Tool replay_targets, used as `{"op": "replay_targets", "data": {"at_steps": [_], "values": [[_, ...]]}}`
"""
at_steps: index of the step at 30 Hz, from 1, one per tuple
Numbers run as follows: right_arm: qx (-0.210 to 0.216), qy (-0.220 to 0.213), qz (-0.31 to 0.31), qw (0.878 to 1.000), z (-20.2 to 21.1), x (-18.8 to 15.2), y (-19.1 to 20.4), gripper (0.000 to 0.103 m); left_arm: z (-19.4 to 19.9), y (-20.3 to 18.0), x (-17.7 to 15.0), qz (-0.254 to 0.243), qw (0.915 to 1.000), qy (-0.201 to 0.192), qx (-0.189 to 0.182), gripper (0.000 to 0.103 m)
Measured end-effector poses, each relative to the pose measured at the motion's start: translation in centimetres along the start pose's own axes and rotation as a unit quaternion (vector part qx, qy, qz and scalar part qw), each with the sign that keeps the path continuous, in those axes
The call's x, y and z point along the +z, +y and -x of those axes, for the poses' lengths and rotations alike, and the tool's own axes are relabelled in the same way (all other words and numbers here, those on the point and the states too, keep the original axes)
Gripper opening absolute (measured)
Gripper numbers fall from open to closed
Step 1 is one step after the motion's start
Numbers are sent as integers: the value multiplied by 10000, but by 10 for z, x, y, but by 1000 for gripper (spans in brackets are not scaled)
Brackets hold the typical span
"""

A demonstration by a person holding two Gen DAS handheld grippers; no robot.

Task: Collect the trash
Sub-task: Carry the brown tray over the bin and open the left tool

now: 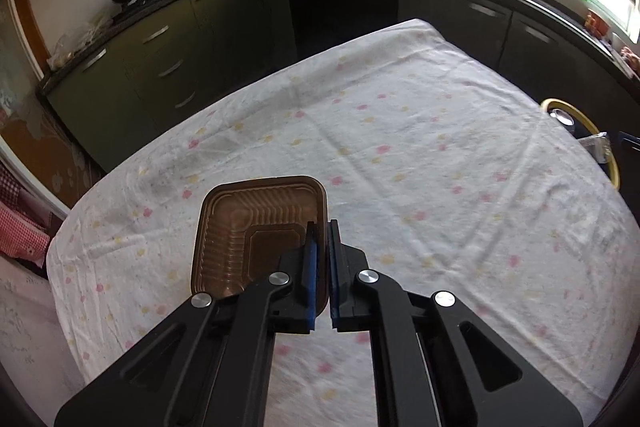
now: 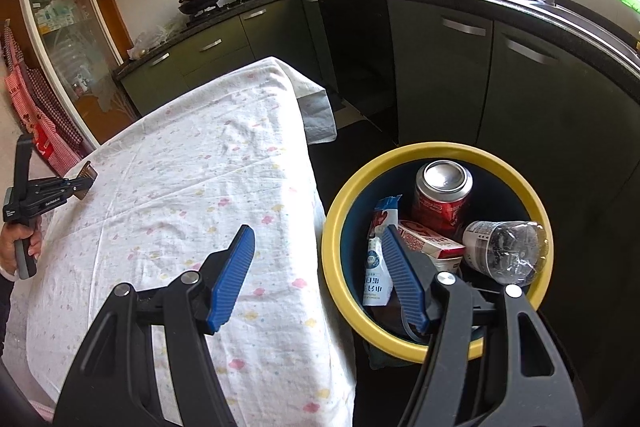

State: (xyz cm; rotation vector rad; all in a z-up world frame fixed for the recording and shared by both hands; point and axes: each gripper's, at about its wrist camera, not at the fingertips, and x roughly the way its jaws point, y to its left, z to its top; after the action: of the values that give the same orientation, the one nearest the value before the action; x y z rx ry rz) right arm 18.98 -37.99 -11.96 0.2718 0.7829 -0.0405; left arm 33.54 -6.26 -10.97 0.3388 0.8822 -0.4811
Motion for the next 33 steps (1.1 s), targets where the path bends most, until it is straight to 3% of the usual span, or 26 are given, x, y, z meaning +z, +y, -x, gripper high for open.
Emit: {"op": "replay_targets", "data": {"at_steps": [7, 14, 17, 24, 33], "values": [[-126, -134, 32, 9998, 28, -12, -10, 63, 47, -85, 15, -494, 9974, -242, -472, 6], [-356, -347, -220, 9985, 60, -30, -49, 63, 60, -196, 41, -1179, 9845, -209, -1279, 6], [-430, -426, -338, 9976, 69, -38, -66, 63, 53, -254, 59, -1501, 9748, -130, -1648, 6], [-493, -585, -725, 9944, 89, -55, -112, 63, 19, -356, 95, -2016, 9569, 35, -2090, 6], [-428, -572, -960, 9928, 90, -66, -141, 63, -52, -430, 125, -1966, 9542, 391, -2220, 6]]}}
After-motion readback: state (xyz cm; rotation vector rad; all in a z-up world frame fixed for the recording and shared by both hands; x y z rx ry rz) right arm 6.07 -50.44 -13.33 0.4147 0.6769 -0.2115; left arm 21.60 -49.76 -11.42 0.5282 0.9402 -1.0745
